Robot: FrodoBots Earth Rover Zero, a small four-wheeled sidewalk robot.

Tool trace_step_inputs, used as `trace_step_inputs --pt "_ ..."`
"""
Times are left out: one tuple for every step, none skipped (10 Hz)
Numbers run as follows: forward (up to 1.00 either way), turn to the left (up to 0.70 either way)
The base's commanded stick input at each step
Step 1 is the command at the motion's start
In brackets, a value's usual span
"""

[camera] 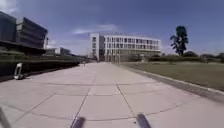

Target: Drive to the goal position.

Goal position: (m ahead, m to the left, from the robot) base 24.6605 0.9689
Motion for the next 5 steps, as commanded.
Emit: trace_step_inputs --pt "0.7 0.0" --pt "0.7 0.0" --pt "0.7 0.0" --pt "0.7 0.0" --pt "0.7 0.0"
